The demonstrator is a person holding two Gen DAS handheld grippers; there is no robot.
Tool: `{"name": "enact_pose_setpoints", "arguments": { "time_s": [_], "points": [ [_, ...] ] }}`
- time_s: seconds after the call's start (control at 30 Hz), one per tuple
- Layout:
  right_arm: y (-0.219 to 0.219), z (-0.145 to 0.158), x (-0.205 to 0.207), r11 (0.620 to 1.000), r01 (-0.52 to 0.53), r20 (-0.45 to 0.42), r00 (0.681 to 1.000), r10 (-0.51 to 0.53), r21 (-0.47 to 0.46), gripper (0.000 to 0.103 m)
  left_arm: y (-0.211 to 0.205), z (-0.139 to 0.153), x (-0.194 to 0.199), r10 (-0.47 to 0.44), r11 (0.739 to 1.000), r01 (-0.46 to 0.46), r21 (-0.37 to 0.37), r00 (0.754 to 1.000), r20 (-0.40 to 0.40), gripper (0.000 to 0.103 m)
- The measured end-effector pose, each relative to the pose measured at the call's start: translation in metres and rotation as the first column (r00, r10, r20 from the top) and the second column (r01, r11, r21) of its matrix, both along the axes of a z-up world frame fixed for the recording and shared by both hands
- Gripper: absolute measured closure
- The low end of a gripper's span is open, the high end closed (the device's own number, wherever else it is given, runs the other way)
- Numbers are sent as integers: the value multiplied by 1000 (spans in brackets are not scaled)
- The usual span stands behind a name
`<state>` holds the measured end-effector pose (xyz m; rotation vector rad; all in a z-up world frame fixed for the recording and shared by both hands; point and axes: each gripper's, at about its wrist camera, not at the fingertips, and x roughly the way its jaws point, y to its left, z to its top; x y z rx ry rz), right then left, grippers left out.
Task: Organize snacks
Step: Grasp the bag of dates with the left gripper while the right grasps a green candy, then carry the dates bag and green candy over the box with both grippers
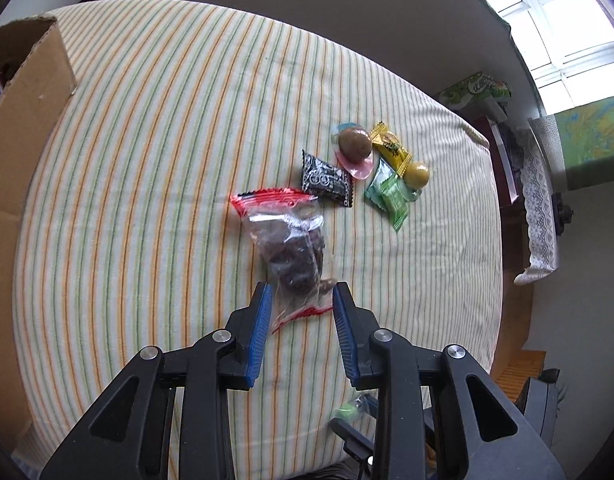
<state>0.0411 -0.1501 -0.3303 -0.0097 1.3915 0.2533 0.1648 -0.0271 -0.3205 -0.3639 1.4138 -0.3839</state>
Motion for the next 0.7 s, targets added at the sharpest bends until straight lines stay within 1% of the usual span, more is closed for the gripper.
{"name": "enact_pose_setpoints", "arguments": {
  "time_s": [0.1, 0.17, 0.2, 0.23, 0.3, 0.37, 0.43, 0.47, 0.53, 0.6, 0.7],
  "points": [
    [-9, 4, 8, 1000, 19, 8, 1000, -19, -10, 74, -9, -3, 10, 3, 999, -3, 48, 1000, 0, 73],
    [-17, 5, 12, 999, 36, 10, 999, -36, -11, 74, -14, -7, 15, 6, 998, -5, 65, 1000, -10, 73],
    [-20, 5, 14, 999, 43, 10, 999, -43, -13, 74, -17, -9, 16, -3, 997, 4, 78, 1000, -10, 68],
    [-24, 6, 16, 999, 50, 11, 999, -50, -15, 74, -22, -9, 16, -15, 995, 15, 95, 1000, -1, 66],
    [-31, 7, 20, 998, 60, 10, 998, -60, -11, 74, -31, -10, 16, -50, 990, 47, 131, 999, 18, 64],
    [-37, 7, 22, 998, 67, 10, 998, -67, -8, 74, -36, -11, 16, -61, 986, 56, 160, 998, 30, 61],
    [-44, 7, 23, 997, 75, 6, 997, -75, 7, 74, -37, -14, 17, -43, 986, 37, 162, 998, 34, 61],
    [-49, 8, 22, 997, 81, 3, 997, -81, 17, 74, -38, -14, 18, -40, 986, 33, 166, 998, 44, 64],
    [-48, 8, 25, 996, 88, -1, 996, -88, 31, 74, -42, -13, 18, -39, 985, 28, 169, 997, 60, 66],
    [-51, 9, 26, 995, 88, -1, 996, -88, 36, 74, -41, -13, 17, -36, 987, 25, 158, 997, 67, 71],
    [-52, 10, 28, 995, 90, 0, 996, -90, 40, 74, -32, -14, 14, -23, 991, 13, 137, 997, 69, 73]
  ]
}}
